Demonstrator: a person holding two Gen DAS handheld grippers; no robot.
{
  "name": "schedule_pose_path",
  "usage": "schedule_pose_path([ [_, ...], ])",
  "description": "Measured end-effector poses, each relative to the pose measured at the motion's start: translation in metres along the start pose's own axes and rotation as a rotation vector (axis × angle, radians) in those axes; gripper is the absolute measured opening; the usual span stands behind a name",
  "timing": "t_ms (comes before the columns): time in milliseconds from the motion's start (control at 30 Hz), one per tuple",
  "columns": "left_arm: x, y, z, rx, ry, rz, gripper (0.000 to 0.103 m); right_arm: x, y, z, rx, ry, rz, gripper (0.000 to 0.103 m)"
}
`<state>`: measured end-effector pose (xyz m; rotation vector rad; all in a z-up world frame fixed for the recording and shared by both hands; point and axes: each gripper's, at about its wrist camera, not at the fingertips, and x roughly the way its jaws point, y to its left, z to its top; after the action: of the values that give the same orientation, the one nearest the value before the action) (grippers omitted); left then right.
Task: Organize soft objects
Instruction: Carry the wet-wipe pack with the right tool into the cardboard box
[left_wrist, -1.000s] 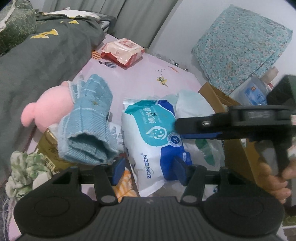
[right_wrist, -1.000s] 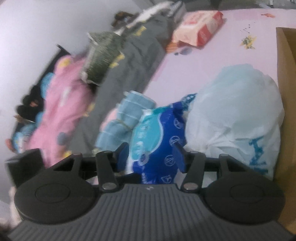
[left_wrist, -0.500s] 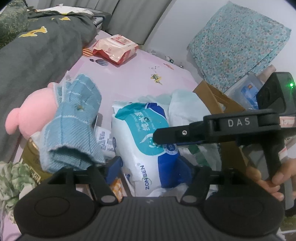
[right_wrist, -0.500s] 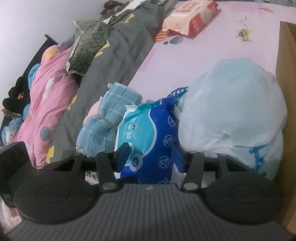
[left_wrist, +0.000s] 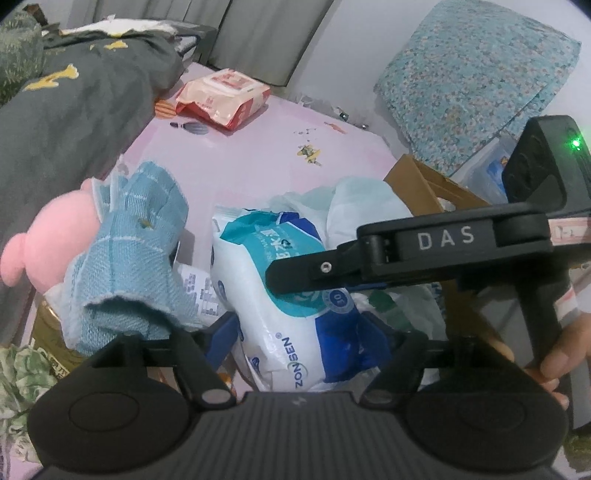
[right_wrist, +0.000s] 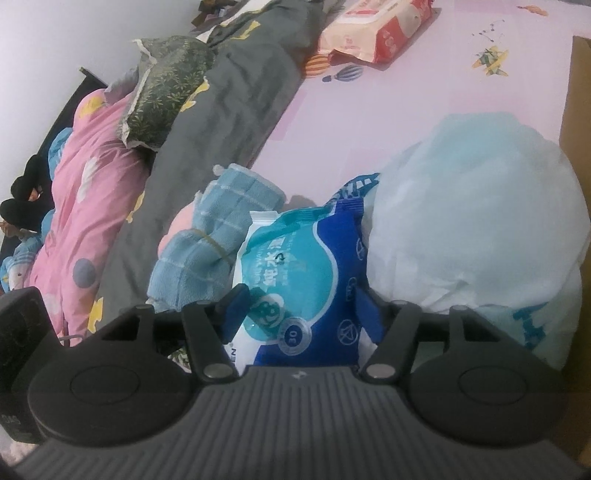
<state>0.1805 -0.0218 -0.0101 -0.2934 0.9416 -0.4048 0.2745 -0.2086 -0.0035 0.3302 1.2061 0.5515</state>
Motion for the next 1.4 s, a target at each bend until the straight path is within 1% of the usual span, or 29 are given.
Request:
schedule_pose_path([
  [133, -0.015, -0.006, -0.002, 0.024, -0.027, 0.006, 0.069, -0.009, 0.003, -0.002, -0.002, -0.02, 0.021, 0.06],
  [333, -0.041, -0.021, -0.003, 0.078, -0.079, 0.021, 0.068, -0.03, 0.012, -0.007, -0.005, -0.059, 0.067, 0.058],
  [533, -0.07, -0.04, -0.001, 0.121, -0.138, 0.022, 0.068, -0.061, 0.02, -0.015, 0.006, -0.124, 0.127, 0.058],
  [633, -0.082, -0.056, 0.002, 0.165, -0.167, 0.022, 0.068, -0.08, 0.022, -0.019, 0.007, -0.167, 0.15, 0.058],
  [733, -0.088, -0.074, 0.006, 0.21, -0.186, 0.008, 0.068, -0.103, 0.02, -0.023, 0.015, -0.215, 0.164, 0.058],
  [900, -0.085, -0.116, 0.015, 0.296, -0.197, -0.064, 0.068, -0.153, 0.001, -0.035, 0.038, -0.321, 0.149, 0.058],
  [1033, -0.065, -0.155, 0.022, 0.358, -0.164, -0.153, 0.068, -0.197, -0.028, -0.055, 0.088, -0.401, 0.102, 0.058],
  [1167, -0.03, -0.195, 0.024, 0.402, -0.085, -0.239, 0.068, -0.23, -0.068, -0.077, 0.172, -0.446, 0.043, 0.058],
  [1267, 0.004, -0.218, 0.022, 0.428, -0.002, -0.263, 0.068, -0.243, -0.102, -0.093, 0.237, -0.457, 0.0, 0.058],
  [1333, 0.026, -0.229, 0.017, 0.442, 0.05, -0.258, 0.068, -0.243, -0.128, -0.1, 0.289, -0.444, -0.012, 0.058],
  [1400, 0.048, -0.236, 0.011, 0.463, 0.096, -0.236, 0.068, -0.238, -0.154, -0.105, 0.337, -0.424, -0.014, 0.058],
])
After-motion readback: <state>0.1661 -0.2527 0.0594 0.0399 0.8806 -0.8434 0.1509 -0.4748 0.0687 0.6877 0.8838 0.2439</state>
